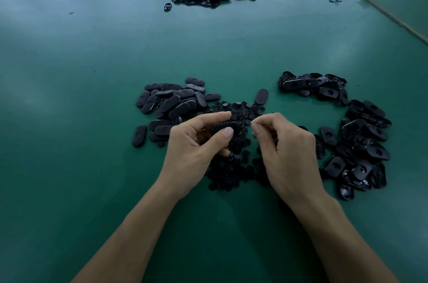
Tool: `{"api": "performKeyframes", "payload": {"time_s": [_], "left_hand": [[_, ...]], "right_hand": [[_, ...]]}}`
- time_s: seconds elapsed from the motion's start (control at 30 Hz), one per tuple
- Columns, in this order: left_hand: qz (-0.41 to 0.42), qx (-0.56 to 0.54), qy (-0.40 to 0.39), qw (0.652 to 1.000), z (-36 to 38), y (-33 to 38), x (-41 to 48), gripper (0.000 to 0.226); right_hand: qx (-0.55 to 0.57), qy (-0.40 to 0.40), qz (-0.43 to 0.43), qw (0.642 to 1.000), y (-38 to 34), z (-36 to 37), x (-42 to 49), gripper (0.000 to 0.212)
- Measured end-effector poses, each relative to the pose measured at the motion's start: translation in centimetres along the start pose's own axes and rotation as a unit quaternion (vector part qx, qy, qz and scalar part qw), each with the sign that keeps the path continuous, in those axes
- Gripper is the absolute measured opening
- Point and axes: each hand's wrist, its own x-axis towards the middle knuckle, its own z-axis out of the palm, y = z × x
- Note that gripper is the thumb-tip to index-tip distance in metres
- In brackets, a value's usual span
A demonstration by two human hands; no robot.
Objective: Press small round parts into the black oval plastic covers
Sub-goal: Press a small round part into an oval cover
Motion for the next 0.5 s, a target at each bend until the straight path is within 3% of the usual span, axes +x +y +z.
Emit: {"api": "performKeyframes", "payload": {"time_s": [0.2, 0.5], "left_hand": [[-0.002, -0.032, 0.006, 0.999, 0.15, 0.05, 0.11, 0.026], [-0.020, -0.046, 0.020, 0.999, 0.30, 0.34, 0.11, 0.021]], "right_hand": [[0.061, 0.003, 0.028, 0.998, 0.05, 0.09, 0.07, 0.017], [0.175, 0.003, 0.045, 0.983, -0.25, -0.13, 0.29, 0.015]]}}
